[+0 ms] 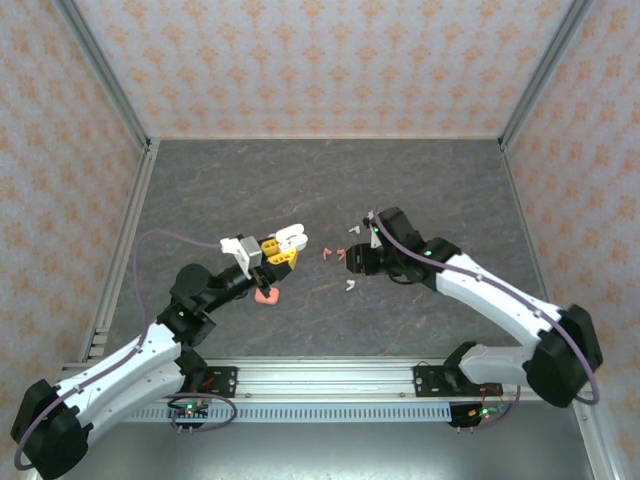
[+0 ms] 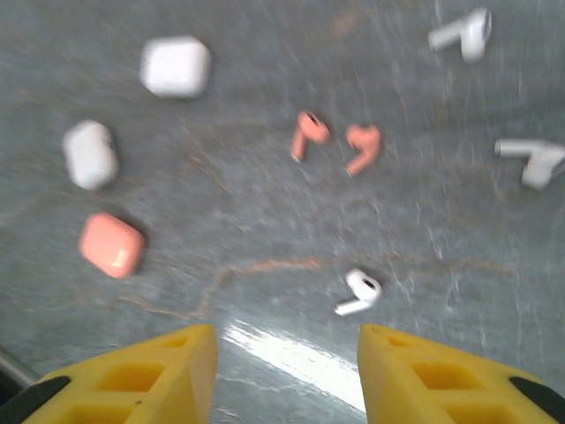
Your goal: Insert the wireless bluetooth earbuds into the charging case
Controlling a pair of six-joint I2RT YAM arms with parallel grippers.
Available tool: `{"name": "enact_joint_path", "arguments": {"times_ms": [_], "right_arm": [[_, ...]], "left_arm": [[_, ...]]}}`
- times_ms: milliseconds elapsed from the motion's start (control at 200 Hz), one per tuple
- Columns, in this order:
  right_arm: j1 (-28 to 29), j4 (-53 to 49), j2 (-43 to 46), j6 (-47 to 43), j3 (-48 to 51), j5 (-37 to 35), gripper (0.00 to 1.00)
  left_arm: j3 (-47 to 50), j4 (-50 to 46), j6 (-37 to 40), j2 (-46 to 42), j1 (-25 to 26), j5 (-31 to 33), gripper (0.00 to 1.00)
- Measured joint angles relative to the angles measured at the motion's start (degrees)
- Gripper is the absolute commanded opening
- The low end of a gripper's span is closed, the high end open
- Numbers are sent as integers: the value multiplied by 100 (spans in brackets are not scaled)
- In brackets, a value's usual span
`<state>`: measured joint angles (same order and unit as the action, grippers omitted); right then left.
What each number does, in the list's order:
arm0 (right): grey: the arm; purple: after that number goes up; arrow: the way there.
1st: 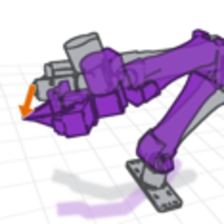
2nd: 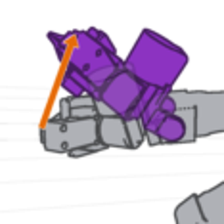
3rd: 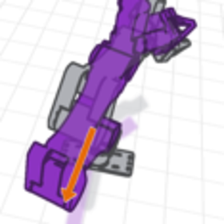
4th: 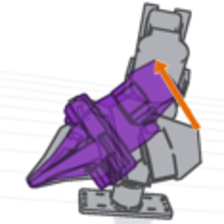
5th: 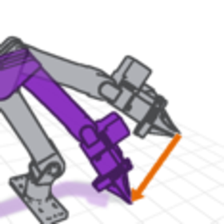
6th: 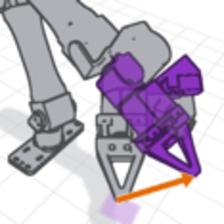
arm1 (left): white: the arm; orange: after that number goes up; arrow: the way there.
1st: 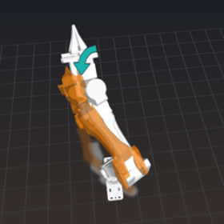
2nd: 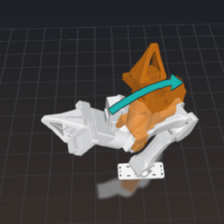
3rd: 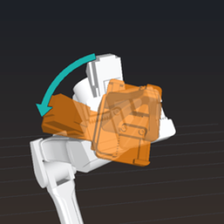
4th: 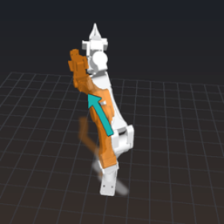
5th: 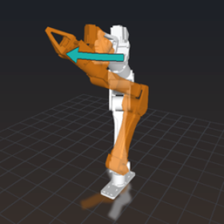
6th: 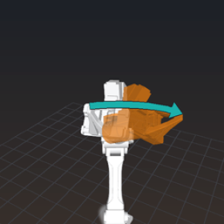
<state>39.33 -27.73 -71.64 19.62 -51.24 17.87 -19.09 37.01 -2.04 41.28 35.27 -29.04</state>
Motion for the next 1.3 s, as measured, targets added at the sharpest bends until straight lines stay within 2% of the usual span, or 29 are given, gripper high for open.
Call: {"name": "enact_joint_path", "arguments": {"times_ms": [245,540,1301], "right_arm": [[0,271,-1143,227,284,20,44],[0,675,-1921,223,227,59,41],[2,920,-2295,219,85,116,32]], "left_arm": [[2,-72,15,-39,0,0,0],[2,-234,37,-42,0,94,0],[2,-455,55,-42,0,251,0]]}}
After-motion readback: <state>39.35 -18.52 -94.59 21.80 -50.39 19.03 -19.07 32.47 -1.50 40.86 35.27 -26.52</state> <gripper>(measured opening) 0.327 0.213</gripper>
